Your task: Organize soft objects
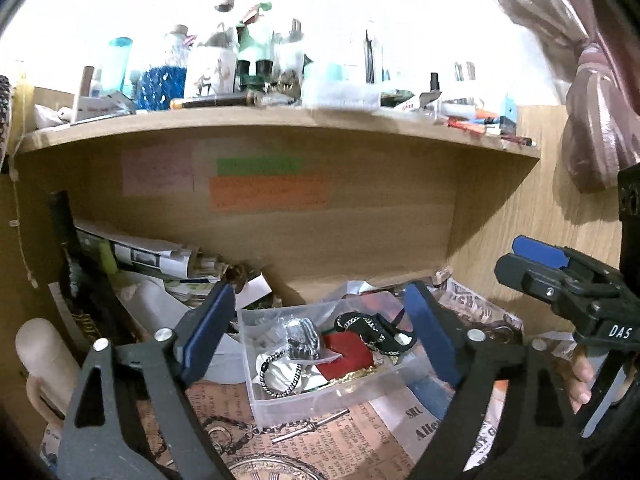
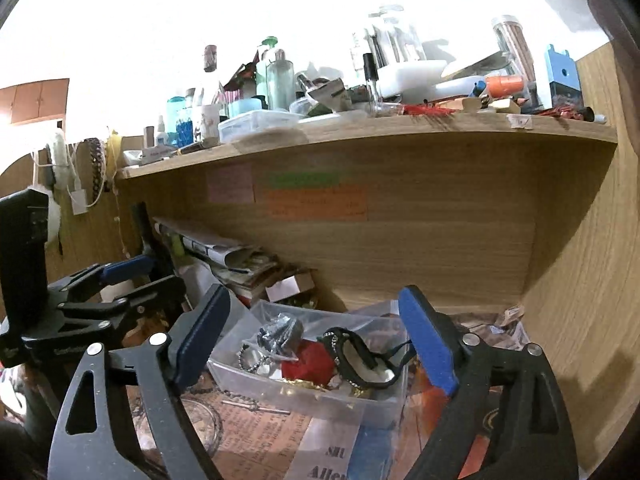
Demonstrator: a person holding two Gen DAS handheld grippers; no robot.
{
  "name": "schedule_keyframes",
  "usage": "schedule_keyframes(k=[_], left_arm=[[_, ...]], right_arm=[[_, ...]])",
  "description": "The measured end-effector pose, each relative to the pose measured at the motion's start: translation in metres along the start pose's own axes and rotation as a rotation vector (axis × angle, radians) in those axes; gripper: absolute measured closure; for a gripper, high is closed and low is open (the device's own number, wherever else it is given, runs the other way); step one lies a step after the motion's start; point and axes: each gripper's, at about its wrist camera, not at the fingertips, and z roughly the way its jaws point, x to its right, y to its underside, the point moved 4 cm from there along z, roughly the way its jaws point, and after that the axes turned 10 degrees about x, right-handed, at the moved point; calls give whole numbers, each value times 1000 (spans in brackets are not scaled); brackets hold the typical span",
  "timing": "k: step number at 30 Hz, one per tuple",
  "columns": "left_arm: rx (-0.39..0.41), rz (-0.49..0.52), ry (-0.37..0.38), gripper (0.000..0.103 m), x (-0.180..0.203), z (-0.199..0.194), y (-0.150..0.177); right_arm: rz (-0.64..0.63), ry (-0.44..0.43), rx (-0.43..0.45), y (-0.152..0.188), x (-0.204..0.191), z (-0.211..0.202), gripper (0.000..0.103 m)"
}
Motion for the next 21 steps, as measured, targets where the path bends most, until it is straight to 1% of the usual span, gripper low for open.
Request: schedule_keyframes(k=[1, 2, 4, 6, 21], left_arm=[[10, -5, -3, 3, 0, -4, -1], [18, -6, -6, 2, 0, -7, -3], [26, -3, -12, 1, 0, -11, -4], [25, -5, -11, 0, 1, -12, -4], [22, -6, -17, 0, -1, -10, -2]], right_arm=[[1, 1, 2, 0, -1, -1, 13], [2, 3, 4, 0, -2, -2, 8], [-1, 9, 15, 0, -3, -5, 1], [-9, 21, 26, 0, -6, -7, 0], [-5, 12, 28, -1, -9, -9, 0]])
